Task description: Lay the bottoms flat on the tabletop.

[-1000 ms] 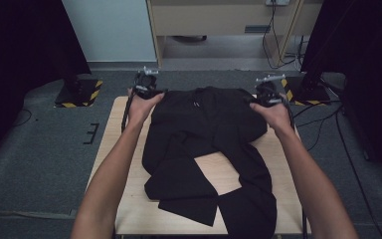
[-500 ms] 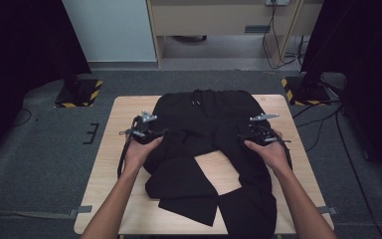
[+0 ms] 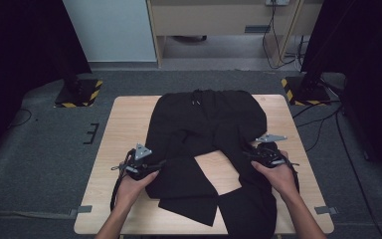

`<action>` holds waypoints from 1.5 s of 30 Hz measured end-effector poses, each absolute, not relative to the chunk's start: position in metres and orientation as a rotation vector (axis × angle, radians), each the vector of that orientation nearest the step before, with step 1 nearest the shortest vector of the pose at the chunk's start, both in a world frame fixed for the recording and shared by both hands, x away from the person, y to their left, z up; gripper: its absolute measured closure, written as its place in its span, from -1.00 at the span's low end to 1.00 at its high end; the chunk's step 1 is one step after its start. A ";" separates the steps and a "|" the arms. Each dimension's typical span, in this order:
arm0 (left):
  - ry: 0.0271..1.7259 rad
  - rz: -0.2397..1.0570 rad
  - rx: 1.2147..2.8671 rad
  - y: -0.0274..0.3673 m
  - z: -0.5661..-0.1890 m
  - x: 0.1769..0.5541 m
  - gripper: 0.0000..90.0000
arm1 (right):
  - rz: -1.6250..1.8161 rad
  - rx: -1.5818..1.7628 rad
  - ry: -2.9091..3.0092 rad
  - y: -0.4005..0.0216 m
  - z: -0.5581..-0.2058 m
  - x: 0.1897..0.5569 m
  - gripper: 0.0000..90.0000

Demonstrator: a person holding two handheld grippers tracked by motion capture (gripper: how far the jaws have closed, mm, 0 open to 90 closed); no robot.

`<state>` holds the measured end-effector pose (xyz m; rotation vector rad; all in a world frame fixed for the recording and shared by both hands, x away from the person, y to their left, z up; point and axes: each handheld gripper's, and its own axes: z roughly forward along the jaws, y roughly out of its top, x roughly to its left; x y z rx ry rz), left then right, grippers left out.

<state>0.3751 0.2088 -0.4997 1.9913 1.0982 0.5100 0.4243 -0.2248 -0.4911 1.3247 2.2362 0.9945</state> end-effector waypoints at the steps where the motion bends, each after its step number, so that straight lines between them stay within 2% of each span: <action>1: 1.090 0.505 1.995 0.209 -0.502 0.369 -0.23 | 0.990 1.334 2.225 -0.227 -0.493 0.421 0.13; 6: 1.075 0.482 2.014 0.210 -0.504 0.336 -0.33 | 0.986 1.355 2.170 -0.237 -0.509 0.392 -0.04; 10: 1.054 0.472 2.002 0.213 -0.506 0.321 -0.38 | 0.989 1.353 2.162 -0.240 -0.513 0.380 -0.18; 13: 1.044 0.509 2.005 0.218 -0.504 0.311 -0.46 | 0.960 1.341 2.188 -0.240 -0.520 0.368 -0.29; 16: 1.051 0.494 2.005 0.225 -0.508 0.308 -0.49 | 0.978 1.364 2.178 -0.239 -0.525 0.360 -0.32; 21: 1.043 0.460 2.030 0.222 -0.515 0.311 -0.30 | 1.002 1.365 2.169 -0.239 -0.527 0.357 -0.12; 24: 1.054 0.456 2.064 0.218 -0.517 0.313 -0.09 | 0.998 1.358 2.190 -0.239 -0.531 0.357 0.12; 27: 1.067 0.435 2.105 0.218 -0.521 0.319 0.21 | 1.009 1.339 2.197 -0.240 -0.531 0.357 0.52; 28: 1.074 0.417 2.114 0.218 -0.522 0.320 0.39 | 1.010 1.338 2.199 -0.240 -0.530 0.356 0.70; 30: 1.080 0.417 2.122 0.218 -0.521 0.320 0.64 | 1.018 1.290 2.221 -0.239 -0.531 0.355 0.87; 33: 1.073 0.391 2.084 0.221 -0.514 0.320 0.95 | 1.026 1.278 2.222 -0.237 -0.527 0.353 0.90; 38: 1.024 0.383 2.055 0.213 -0.497 0.331 0.98 | 1.030 1.253 2.193 -0.244 -0.518 0.356 0.90; 45: 0.964 0.376 2.080 0.165 -0.471 0.379 0.97 | 0.986 1.269 2.162 -0.262 -0.518 0.373 0.84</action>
